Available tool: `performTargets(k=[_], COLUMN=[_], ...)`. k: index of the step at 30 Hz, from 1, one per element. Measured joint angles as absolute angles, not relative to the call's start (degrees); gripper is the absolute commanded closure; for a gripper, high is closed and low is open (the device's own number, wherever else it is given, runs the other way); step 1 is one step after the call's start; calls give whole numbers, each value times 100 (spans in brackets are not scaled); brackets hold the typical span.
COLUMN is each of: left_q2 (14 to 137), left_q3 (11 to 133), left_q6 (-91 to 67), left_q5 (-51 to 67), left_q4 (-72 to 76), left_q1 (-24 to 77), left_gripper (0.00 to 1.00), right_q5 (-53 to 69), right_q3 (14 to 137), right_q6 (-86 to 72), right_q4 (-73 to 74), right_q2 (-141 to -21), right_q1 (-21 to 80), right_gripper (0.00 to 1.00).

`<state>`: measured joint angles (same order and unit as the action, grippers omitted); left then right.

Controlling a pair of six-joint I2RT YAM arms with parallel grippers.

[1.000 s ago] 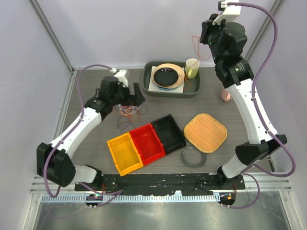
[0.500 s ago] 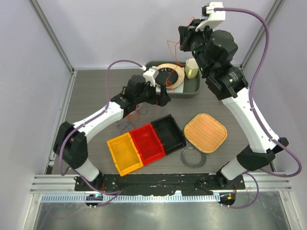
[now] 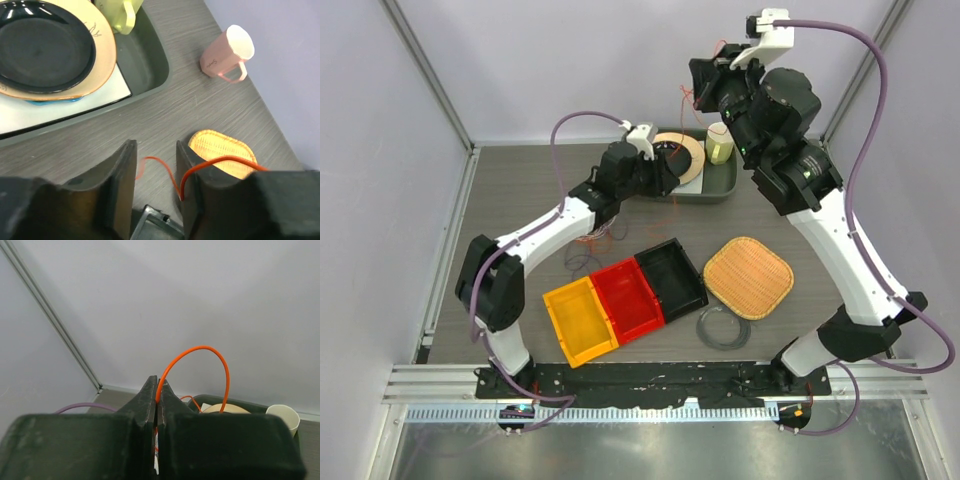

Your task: Untangle the cables

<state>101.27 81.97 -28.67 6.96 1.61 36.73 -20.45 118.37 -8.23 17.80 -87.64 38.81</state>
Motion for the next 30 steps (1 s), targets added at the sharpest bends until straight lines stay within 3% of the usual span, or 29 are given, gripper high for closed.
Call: performTargets(k=[1, 7, 11, 15, 21, 30], left_q2=[10189, 10206, 9625, 8462, 6114, 4047], left_q3=[8283, 8412, 7859, 7341, 6707, 5428], left_q6=[-2871, -2976, -3096, -3286, -3730, -4600], left_q5=[701, 646, 596, 515, 183, -283], left_q4=[158, -38, -167, -401, -613, -1990], left_q1=[3673, 3673, 3673, 3673, 3673, 3673], left_gripper=[100, 100, 100, 100, 100, 100], right_q5=[-2043, -2185, -2298, -2032, -530, 899], right_q3=[11806, 11552, 11008, 10197, 8777, 7100], right_q6=[-836, -827, -819, -1046, -1629, -2316], right_q4=[1782, 1734, 1664, 1581, 1328, 198], right_q2=[-8720, -8458, -8180, -7885, -7566, -7395], right_q1=[3879, 3885, 3883, 3883, 3959, 5216], right_gripper=[99, 99, 99, 99, 99, 99])
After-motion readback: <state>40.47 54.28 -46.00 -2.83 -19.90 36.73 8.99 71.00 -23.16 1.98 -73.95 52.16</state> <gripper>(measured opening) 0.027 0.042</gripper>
